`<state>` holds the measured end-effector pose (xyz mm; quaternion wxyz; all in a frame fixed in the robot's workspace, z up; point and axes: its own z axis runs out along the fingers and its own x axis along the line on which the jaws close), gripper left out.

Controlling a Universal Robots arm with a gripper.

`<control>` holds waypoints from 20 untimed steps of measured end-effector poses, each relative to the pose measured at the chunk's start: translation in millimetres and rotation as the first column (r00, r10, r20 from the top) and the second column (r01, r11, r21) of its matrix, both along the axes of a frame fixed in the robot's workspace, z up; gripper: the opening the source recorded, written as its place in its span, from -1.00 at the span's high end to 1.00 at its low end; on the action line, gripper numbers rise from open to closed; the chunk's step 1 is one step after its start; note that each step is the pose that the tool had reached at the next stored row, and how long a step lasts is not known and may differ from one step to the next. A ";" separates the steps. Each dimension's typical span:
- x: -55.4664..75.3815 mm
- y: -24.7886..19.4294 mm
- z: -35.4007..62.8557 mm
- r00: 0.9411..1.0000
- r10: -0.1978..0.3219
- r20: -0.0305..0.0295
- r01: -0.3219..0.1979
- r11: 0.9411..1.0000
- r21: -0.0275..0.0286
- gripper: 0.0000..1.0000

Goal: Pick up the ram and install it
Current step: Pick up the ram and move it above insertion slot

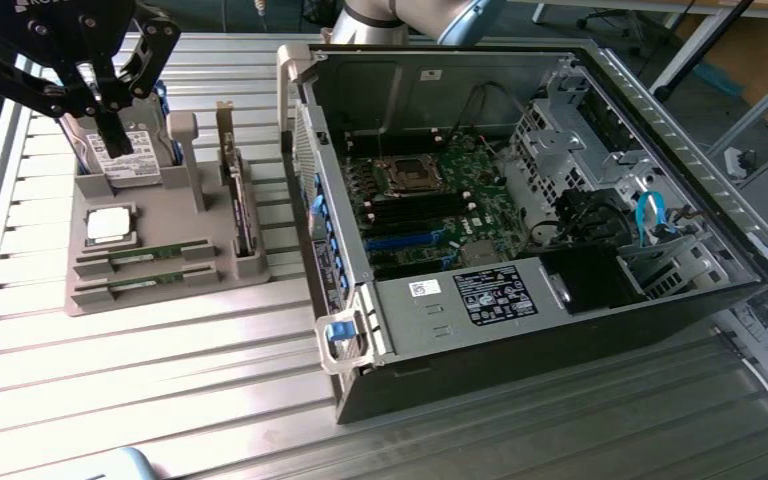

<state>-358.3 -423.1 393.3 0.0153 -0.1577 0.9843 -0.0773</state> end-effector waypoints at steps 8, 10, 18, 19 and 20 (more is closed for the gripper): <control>0.0 0.0 0.0 1.000 0.019 0.000 -0.019 1.000 -0.017 0.80; 0.0 0.0 0.0 1.000 0.026 0.000 -0.026 0.999 -0.020 0.80; 0.0 0.0 0.1 0.997 0.073 -0.001 -0.073 0.997 -0.029 0.80; 0.0 0.0 0.1 0.997 0.079 -0.001 -0.079 0.996 -0.029 0.80; 0.0 0.0 0.1 0.996 0.086 -0.001 -0.086 0.996 -0.029 0.80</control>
